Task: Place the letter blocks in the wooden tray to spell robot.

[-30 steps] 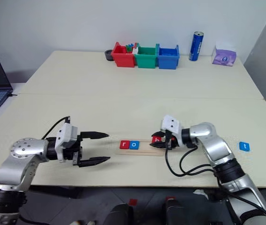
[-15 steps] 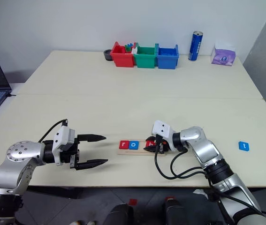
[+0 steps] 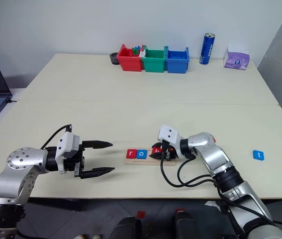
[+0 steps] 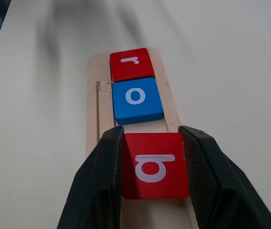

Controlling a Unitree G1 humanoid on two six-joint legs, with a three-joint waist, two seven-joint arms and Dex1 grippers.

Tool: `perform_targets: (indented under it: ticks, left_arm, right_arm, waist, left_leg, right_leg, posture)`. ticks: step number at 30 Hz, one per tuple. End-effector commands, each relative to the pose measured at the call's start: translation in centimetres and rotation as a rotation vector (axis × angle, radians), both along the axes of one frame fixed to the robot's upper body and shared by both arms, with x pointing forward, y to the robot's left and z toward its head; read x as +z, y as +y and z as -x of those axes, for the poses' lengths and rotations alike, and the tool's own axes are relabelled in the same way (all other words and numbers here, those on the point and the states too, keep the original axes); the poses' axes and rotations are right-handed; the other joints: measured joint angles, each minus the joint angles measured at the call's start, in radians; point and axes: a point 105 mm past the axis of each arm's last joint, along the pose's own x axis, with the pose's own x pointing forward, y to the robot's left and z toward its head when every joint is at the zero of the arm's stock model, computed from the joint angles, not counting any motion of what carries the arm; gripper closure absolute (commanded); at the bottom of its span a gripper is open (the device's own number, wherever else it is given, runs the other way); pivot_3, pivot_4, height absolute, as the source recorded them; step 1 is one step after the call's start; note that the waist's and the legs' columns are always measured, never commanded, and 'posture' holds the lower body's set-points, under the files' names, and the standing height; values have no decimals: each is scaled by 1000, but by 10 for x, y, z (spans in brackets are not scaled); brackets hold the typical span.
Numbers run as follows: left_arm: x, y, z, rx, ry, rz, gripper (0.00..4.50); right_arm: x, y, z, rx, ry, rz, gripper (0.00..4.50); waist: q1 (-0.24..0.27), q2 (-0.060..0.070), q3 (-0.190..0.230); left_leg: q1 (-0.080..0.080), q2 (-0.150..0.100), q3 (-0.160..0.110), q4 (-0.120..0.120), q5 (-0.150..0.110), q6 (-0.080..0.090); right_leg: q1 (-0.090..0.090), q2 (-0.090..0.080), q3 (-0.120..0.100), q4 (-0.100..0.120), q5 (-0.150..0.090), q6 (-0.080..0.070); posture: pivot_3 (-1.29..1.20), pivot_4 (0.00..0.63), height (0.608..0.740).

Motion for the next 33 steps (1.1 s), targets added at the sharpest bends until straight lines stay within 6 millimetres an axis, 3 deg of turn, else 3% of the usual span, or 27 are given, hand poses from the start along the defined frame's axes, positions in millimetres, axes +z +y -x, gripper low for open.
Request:
perform_targets:
  ticks: [1,13,14,21,28,33]
  left_arm:
    - [8,0,1,-21,-27,-12,0]
    - [7,0,1,-28,-26,-11,0]
    - [6,-1,1,-28,-26,-10,0]
    - [4,-2,1,-27,-22,-7,0]
    - [3,-4,0,-33,-19,0,0]
    - [4,-7,-6,-46,-24,1,0]
  right_arm:
    - [10,7,4,38,-27,-14,3045]
    - [9,8,3,39,-17,-7,3045]
    - [9,7,3,36,-18,-7,2318]
    - [14,5,2,36,-17,-9,42]
    - [24,-3,1,7,-30,-28,42]
    - [21,-8,0,-19,-57,-17,42]
  waist:
    - [0,0,0]
    - [0,0,0]
    - [0,0,0]
    - [0,0,0]
    - [0,0,0]
    - [1,0,0]
  left_leg:
    - [0,0,0,0,0,0]
    - [0,0,0,0,0,0]
    - [0,0,0,0,0,0]
    - [0,0,0,0,0,0]
    - [0,0,0,0,0,0]
    - [0,0,0,0,0,0]
  right_leg:
    - [0,0,0,0,0,0]
    - [0,0,0,0,0,0]
    - [0,0,0,0,0,0]
    - [0,0,0,0,0,0]
    - [0,0,0,0,0,0]
    - [0,0,0,0,0,1]
  posture:
    - [0,150,740]
    - [0,150,740]
    - [0,150,740]
    - [0,150,740]
    - [0,150,740]
    - [0,150,740]
